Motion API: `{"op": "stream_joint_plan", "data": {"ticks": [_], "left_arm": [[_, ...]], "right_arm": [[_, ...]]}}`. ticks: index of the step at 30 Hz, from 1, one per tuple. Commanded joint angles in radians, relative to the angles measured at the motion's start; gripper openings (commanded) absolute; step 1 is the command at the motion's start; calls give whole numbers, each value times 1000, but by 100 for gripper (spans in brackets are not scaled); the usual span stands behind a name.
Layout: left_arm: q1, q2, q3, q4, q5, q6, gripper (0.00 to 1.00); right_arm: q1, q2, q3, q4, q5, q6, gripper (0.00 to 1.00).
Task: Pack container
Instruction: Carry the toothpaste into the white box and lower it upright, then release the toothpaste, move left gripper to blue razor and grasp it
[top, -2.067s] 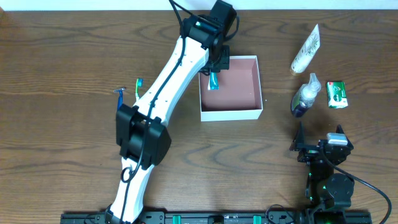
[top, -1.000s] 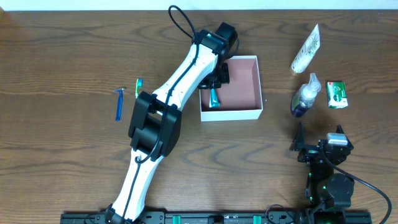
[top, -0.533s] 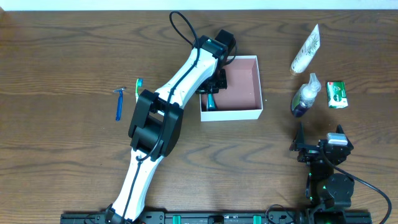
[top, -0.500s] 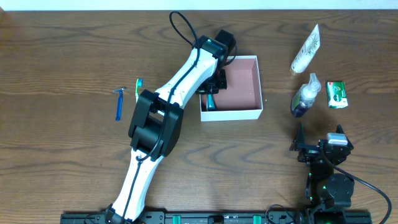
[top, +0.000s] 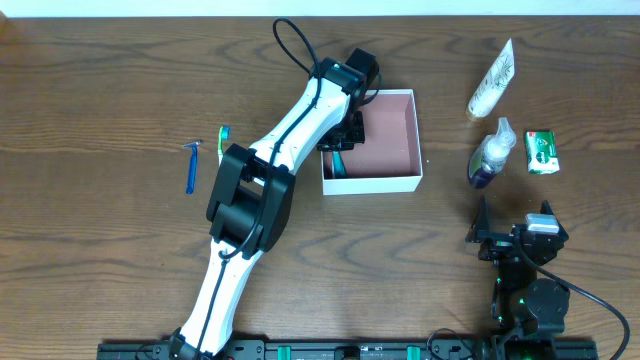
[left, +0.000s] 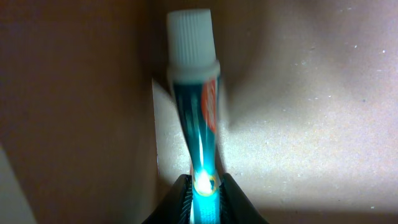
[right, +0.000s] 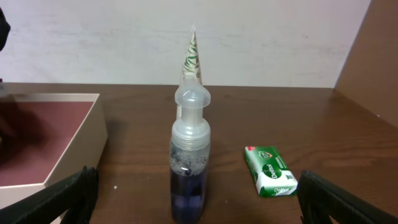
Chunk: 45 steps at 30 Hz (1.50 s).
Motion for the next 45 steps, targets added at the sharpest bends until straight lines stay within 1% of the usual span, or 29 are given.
{"op": "stream_joint_plan", "data": {"ticks": [1, 5, 8, 10, 16, 18, 20, 23, 24, 26, 29, 32, 35, 39, 42, 45], "left_arm": [[2, 2, 10, -3, 6, 10, 17], [18, -23, 65, -3, 53, 10, 17], [37, -60, 117, -3, 56, 10, 17], [51, -90, 150, -2, 56, 14, 24], [91, -214, 161, -14, 55, 55, 31], [107, -257, 161, -53, 44, 60, 32], [127, -298, 161, -142, -16, 58, 33], [168, -330, 161, -303, -135, 32, 38], [181, -330, 160, -339, -150, 34, 39], [206, -321, 140, -364, -146, 76, 40], [232, -297, 85, -358, -148, 144, 40], [270, -272, 18, -339, -158, 135, 40], [332, -258, -53, -324, -154, 101, 40], [428, -258, -141, -294, -129, 108, 40], [487, -258, -188, -245, -79, 164, 40], [529, -257, -233, -201, -61, 207, 40]], "right_arm": [[11, -5, -2, -5, -1, -7, 99], [11, -5, -2, -4, -1, -7, 99], [11, -5, -2, -5, -1, -7, 99], [11, -5, -2, -5, -1, -7, 99], [11, -5, -2, -4, -1, -7, 99], [11, -5, -2, -5, -1, -7, 99], [11, -5, -2, -4, -1, -7, 99], [11, -5, -2, -4, -1, -7, 99], [11, -5, -2, -4, -1, -7, 99], [11, -5, -2, -4, -1, -7, 99], [11, -5, -2, -4, -1, -7, 99], [11, -5, -2, -5, -1, -7, 99], [11, -5, -2, -4, -1, -7, 99], [11, -5, -2, -5, -1, -7, 99], [11, -5, -2, -5, -1, -7, 99], [11, -5, -2, -5, -1, -7, 99]]}}
